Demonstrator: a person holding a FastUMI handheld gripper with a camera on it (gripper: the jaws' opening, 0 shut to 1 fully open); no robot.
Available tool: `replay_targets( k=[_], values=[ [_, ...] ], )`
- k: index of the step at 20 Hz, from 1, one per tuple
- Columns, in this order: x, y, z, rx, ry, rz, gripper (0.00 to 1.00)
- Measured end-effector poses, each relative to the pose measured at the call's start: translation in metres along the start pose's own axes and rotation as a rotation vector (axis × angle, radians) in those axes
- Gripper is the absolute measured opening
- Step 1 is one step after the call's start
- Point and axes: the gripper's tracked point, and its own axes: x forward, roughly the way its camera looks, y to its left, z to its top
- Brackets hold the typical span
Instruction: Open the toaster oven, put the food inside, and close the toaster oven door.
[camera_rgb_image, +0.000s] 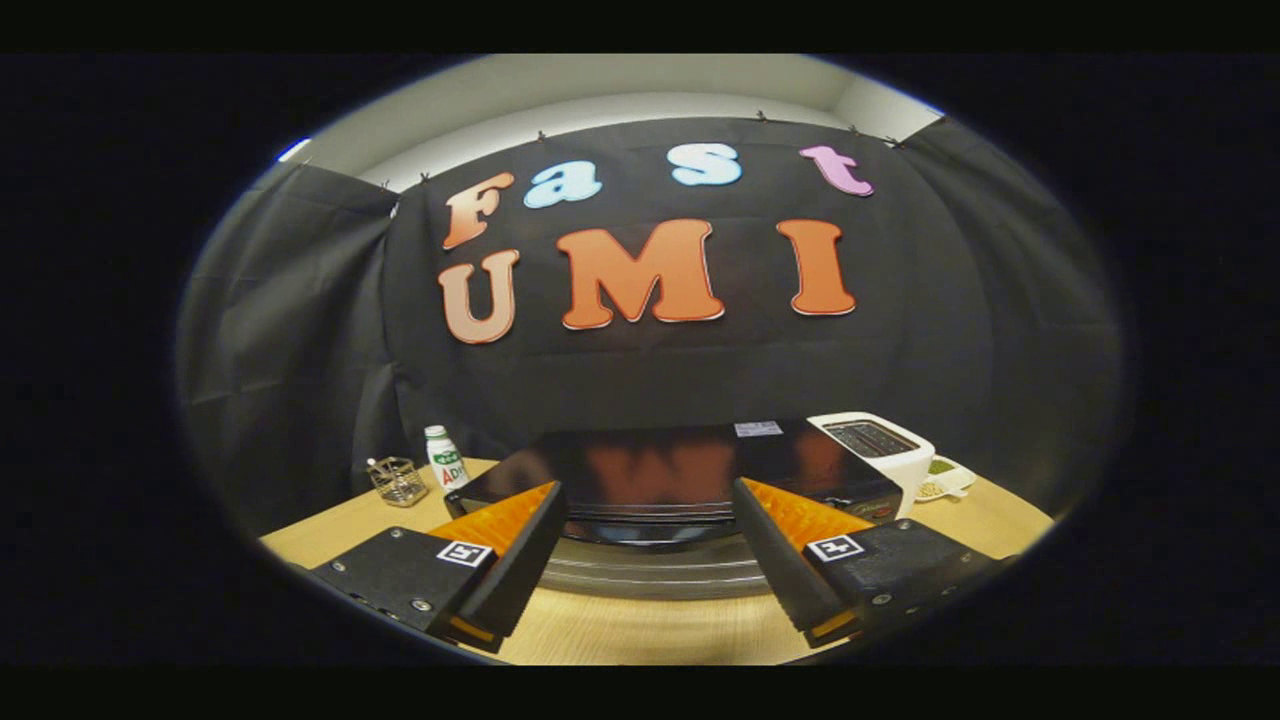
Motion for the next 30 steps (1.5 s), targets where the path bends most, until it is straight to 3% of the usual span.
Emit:
replay_targets(
  k=[6, 11, 19, 24, 30],
  values=[
    [0.019, 0.007, -0.01, -0.065, 0.006, -0.024, 0.98],
    [0.011, 0.011, -0.017, -0.039, 0.005, -0.012, 0.94],
    [-0.042, 0.016, -0.036, -0.094, 0.025, -0.003, 0.92],
    [-0.083, 0.027, -0.082, -0.131, 0.15, 0.074, 0.91],
    [-0.101, 0.03, -0.126, -0.031, 0.28, 0.142, 0.92]
  ],
)
